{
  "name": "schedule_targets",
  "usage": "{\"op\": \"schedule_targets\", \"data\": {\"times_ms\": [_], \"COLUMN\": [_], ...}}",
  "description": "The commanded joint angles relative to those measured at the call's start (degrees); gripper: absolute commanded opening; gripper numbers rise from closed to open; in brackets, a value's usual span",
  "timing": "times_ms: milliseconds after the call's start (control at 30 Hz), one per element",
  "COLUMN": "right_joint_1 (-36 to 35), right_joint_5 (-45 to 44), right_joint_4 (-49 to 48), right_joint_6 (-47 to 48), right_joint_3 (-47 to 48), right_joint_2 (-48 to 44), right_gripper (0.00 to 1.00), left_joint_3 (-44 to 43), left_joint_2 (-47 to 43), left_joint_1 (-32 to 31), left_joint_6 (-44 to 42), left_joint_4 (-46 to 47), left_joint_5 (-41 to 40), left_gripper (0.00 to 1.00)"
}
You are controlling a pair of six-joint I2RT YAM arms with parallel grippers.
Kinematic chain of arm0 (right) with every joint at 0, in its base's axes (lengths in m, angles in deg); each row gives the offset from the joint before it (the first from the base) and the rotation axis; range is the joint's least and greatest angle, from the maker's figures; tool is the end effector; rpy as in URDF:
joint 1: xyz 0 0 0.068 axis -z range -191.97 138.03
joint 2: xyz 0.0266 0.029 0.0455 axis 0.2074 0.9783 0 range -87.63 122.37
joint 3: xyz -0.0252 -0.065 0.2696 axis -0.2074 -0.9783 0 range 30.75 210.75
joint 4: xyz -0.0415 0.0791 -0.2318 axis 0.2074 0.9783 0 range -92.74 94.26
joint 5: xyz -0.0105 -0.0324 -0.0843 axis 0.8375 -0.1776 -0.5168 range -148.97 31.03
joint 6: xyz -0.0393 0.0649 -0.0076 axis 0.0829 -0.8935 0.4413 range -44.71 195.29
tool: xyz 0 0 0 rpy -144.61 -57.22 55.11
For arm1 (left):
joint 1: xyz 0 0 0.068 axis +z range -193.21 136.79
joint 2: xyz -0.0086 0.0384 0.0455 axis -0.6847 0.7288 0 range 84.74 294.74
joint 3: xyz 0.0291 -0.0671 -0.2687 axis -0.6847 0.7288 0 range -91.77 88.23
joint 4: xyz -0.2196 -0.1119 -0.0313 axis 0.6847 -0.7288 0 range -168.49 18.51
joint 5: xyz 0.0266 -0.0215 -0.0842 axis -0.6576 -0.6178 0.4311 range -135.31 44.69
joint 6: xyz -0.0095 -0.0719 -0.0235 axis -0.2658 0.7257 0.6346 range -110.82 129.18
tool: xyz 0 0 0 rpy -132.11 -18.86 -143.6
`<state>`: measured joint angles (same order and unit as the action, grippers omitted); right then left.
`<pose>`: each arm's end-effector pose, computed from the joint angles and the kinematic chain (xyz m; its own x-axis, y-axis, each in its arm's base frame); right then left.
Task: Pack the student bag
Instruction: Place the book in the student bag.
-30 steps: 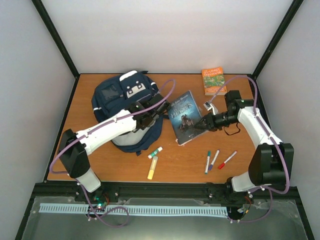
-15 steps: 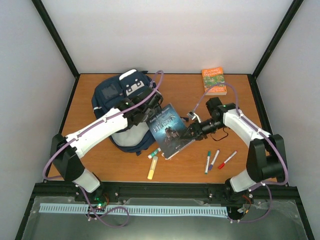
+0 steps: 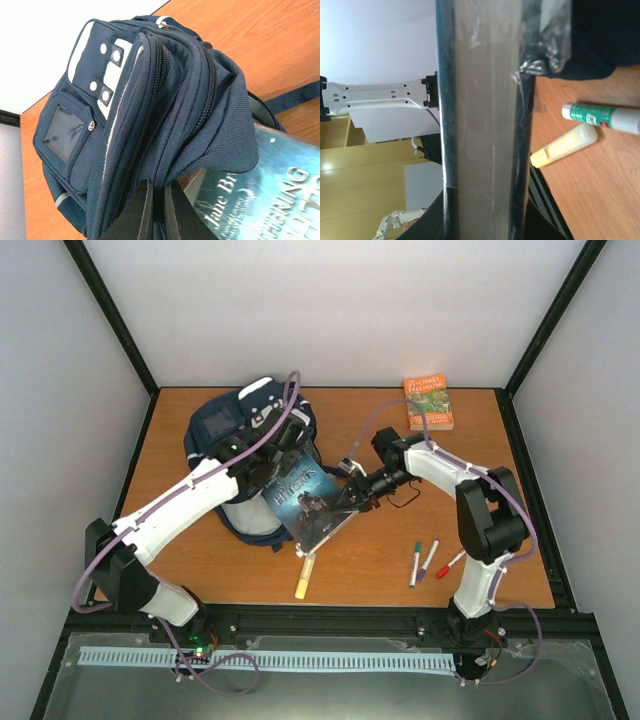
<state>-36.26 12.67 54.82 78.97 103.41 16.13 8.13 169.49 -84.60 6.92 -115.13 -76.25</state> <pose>0.2621 0.1855 0.2133 -0.8997 -0.4282 -0.0844 -0.2081 0.2510 0.9454 0.2594 -0.1844 0.3267 -0.5474 0.5275 -0.6497 0.3323 0.8495 0.4098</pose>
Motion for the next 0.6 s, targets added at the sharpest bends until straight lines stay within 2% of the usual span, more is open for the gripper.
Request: {"op": "schedule_targets", "data": {"times_ms": [0, 300, 567], "right_joint_1": [-2.3, -4.2, -6.7], "right_joint_5": [7.8, 1.2, -2.1], "right_joint_4": [-4.8, -24.9, -36.5], "right_joint_6": [-0.3, -20.0, -29.2], "right_joint_3": [5.2, 6.2, 8.0], "right_joint_2": [3.3, 7.2, 10.6], "right_gripper": [0.03, 0.03, 0.03], "left_joint_3": [-1.0, 0.6, 2.4], "left_joint_2": [-3.7, -5.9, -7.4], "left_joint_1": [0.3, 1.2, 1.3], "left_joint_6": [1.5, 1.8, 2.2], "left_joint_4": [7.4, 8.7, 9.0], "left_joint_5": [1.4, 3.6, 4.2], "left_gripper": [0.01, 0.01, 0.01]}}
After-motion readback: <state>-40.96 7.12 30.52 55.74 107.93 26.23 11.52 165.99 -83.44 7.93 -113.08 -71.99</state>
